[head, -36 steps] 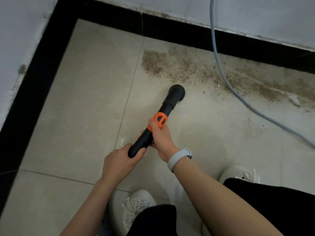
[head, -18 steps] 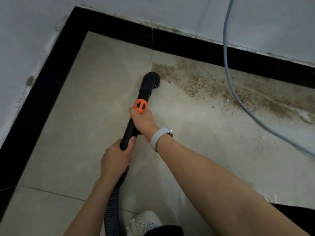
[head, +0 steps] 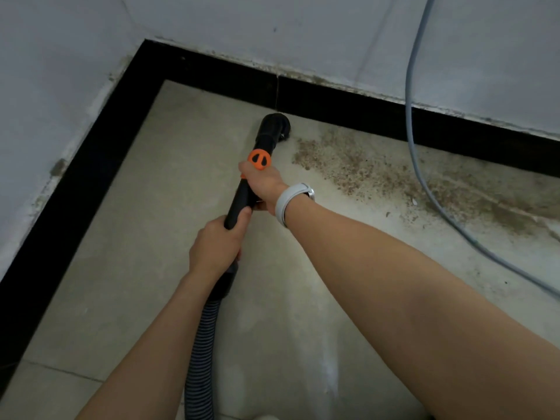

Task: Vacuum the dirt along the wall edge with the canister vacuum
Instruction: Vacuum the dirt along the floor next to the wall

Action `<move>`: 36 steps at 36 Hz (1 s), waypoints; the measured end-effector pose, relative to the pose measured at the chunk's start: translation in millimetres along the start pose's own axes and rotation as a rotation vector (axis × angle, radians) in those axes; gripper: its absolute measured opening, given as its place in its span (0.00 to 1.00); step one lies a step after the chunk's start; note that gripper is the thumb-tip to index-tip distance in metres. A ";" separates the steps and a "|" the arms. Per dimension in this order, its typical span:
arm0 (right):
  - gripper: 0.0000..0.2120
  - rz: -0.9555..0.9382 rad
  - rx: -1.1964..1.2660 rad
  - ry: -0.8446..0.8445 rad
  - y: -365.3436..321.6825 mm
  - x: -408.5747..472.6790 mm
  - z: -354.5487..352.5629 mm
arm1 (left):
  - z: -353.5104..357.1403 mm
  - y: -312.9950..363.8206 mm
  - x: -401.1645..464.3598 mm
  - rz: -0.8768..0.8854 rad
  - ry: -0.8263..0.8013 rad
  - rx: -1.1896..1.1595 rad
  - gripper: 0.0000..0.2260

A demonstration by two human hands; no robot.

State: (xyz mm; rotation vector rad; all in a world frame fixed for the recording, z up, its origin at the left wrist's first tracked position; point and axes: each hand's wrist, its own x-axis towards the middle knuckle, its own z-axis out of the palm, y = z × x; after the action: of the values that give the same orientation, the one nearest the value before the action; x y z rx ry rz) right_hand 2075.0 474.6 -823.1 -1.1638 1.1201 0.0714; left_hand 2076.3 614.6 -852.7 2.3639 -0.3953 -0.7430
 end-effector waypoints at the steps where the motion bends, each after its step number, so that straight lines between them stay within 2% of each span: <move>1: 0.11 0.000 0.004 -0.001 -1.5 0.3 -0.2 | -0.5 1.6 1.3 -0.001 -0.001 -0.001 0.26; 12: 0.11 0.003 0.074 0.014 32.6 -22.6 -4.7 | 9.2 -15.9 -37.8 -0.010 -0.051 -0.034 0.24; 19: 0.13 -0.032 0.133 0.103 57.4 -37.2 -6.2 | 7.6 -27.5 -50.2 0.021 -0.122 -0.014 0.20; 25: 0.12 0.014 0.178 0.136 64.6 -47.9 -20.4 | 14.3 -23.0 -56.8 0.059 -0.191 0.042 0.20; 36: 0.09 0.011 0.124 0.089 58.2 -40.1 -20.8 | 11.7 -21.6 -48.4 0.025 -0.207 0.025 0.22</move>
State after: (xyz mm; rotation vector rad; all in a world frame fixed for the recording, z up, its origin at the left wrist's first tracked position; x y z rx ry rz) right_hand 2008.5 504.7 -833.1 -1.0591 1.1924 -0.0414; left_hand 2032.8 647.0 -854.2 2.3079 -0.5227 -0.9795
